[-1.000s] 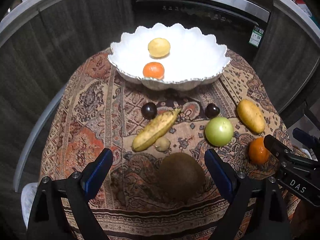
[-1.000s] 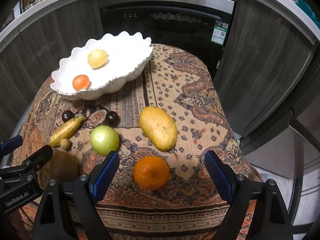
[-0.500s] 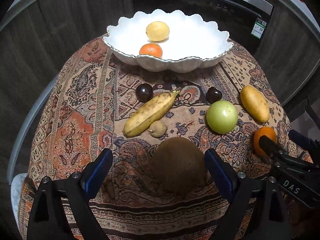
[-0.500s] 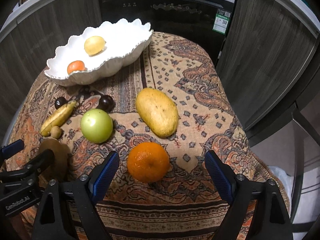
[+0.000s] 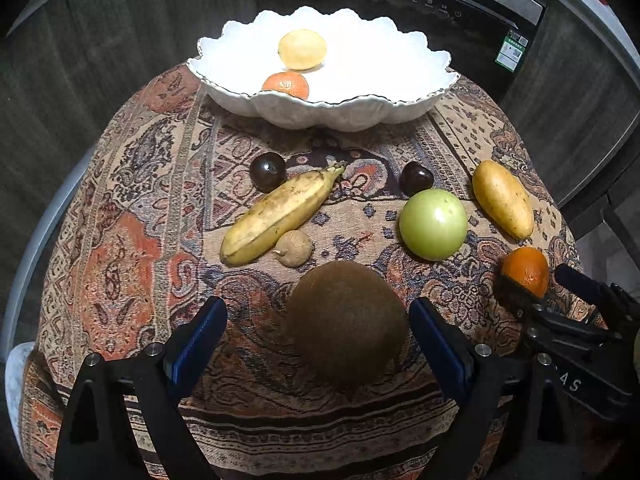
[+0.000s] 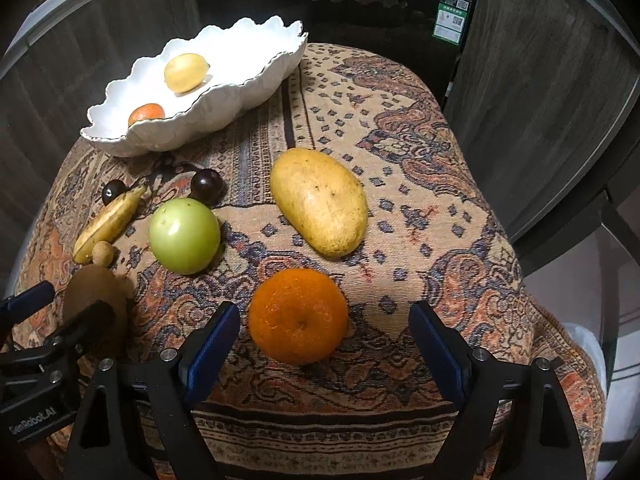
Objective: Organize fruits
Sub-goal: 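Lower the left tool onto the brown kiwi and close its fingers, then close the right tool on the orange while the left tool lifts the kiwi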
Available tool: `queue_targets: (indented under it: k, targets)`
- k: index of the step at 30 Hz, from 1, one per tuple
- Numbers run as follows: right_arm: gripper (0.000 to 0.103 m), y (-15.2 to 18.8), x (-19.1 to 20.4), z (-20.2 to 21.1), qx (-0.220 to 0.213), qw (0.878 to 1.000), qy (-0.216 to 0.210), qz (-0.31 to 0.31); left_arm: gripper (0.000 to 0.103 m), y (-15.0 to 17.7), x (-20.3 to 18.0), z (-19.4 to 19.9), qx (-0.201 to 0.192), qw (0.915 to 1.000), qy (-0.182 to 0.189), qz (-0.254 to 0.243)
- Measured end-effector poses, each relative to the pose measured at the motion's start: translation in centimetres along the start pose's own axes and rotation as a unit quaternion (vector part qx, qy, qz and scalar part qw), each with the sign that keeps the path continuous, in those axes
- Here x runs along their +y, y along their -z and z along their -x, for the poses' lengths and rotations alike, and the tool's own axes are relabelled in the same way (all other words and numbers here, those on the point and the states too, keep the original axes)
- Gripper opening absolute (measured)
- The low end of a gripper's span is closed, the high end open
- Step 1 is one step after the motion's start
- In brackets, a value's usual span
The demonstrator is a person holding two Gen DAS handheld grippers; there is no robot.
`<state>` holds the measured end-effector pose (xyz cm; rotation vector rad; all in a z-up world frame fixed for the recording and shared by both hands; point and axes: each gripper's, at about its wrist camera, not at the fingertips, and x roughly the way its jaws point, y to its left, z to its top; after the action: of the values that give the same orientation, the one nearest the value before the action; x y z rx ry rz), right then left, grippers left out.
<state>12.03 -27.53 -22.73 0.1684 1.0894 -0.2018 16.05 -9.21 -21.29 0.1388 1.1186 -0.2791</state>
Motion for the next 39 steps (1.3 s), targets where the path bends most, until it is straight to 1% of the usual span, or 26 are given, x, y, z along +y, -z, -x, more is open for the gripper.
queue_targets:
  k: [1, 3, 4, 6, 9, 11, 13, 23, 29, 39]
  targets:
    - [0.083, 0.0, 0.1, 0.0, 0.000, 1.000, -0.002, 0.001, 0.092, 0.0, 0.0, -0.1, 0.001, 1.0000, 0.004, 0.002]
    - [0.075, 0.0, 0.2, -0.3, 0.003, 1.000, -0.007, 0.003, 0.088, 0.0, 0.0, -0.3, 0.004, 0.9998, 0.016, 0.006]
    - [0.072, 0.0, 0.2, -0.4, 0.005, 1.000, -0.011, 0.002, 0.085, 0.0, 0.0, -0.3, 0.007, 0.9997, 0.021, 0.006]
    - [0.061, 0.1, 0.2, -0.7, 0.012, 1.000, -0.017, 0.000, 0.082, 0.0, -0.3, -0.4, 0.008, 0.9996, 0.025, 0.003]
    - [0.054, 0.2, 0.1, -1.0, 0.015, 1.000, -0.022, -0.002, 0.075, 0.1, -0.7, -0.6, 0.011, 0.9995, 0.029, -0.002]
    - [0.049, 0.2, 0.2, -0.9, 0.012, 0.999, -0.029, -0.002, 0.067, 0.0, -1.0, -0.7, 0.013, 0.9993, 0.034, -0.006]
    - [0.049, 0.3, 0.2, -0.9, 0.011, 1.000, -0.028, -0.002, 0.061, 0.0, -1.3, -0.7, 0.013, 0.9991, 0.038, -0.011]
    - [0.048, 0.3, 0.1, -0.3, 0.003, 1.000, -0.028, -0.001, 0.060, 0.1, -1.6, -0.5, 0.014, 0.9993, 0.028, -0.018]
    - [0.047, 0.1, 0.3, 0.4, -0.005, 1.000, -0.025, 0.002, 0.060, 0.0, -1.2, -0.1, 0.015, 0.9996, 0.018, -0.014]
    - [0.047, -0.5, 1.0, 1.9, -0.024, 0.999, -0.027, 0.011, 0.060, -0.6, -0.7, 1.7, -0.010, 0.9999, 0.005, -0.012]
